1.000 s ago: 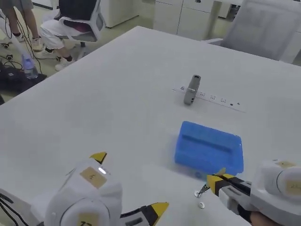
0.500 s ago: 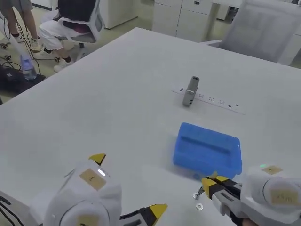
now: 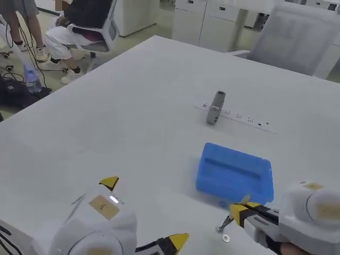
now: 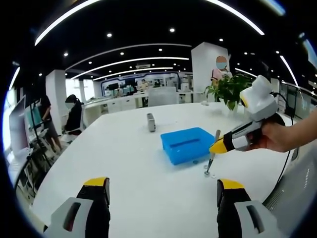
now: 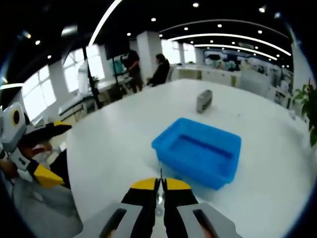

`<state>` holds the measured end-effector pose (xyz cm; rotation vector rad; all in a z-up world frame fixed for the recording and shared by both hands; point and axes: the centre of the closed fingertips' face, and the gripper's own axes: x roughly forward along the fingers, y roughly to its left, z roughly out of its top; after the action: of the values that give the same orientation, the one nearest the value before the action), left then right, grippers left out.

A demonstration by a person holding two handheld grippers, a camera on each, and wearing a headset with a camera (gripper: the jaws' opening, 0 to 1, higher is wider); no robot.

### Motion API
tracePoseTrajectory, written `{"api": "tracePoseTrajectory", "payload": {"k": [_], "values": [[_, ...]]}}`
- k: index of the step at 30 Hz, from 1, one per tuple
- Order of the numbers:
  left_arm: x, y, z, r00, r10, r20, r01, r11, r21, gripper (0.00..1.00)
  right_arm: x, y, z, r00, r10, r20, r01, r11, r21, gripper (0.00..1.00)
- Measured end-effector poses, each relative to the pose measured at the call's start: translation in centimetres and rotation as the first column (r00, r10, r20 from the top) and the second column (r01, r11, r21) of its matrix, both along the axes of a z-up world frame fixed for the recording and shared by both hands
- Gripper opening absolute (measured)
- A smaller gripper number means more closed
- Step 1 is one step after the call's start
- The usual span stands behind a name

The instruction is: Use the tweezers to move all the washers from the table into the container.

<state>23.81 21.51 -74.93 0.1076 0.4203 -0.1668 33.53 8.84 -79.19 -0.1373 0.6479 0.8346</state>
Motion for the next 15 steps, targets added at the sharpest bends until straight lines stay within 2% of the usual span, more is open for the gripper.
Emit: {"api": "tracePoseTrajectory", "payload": {"k": [7,10,15], "values": [[0.0,-0.1,-0.1,1.0,-0.005,-0.003,0.006,1.0,0.006,0.91,0.9,1.1,2.7,0.998,0.031,0.059,-0.032,0.999,0.018,0.0],[0.0,-0.1,-0.1,1.0,-0.007,-0.005,0.007,1.0,0.004,0.91,1.7,1.8,3.9,0.995,0.04,0.091,-0.043,0.999,0.03,0.0],[0.0,-0.1,-0.1,1.0,-0.007,-0.007,0.007,1.0,0.005,0.91,4.1,2.2,5.7,0.989,0.023,0.148,-0.03,0.998,0.047,0.0]]}}
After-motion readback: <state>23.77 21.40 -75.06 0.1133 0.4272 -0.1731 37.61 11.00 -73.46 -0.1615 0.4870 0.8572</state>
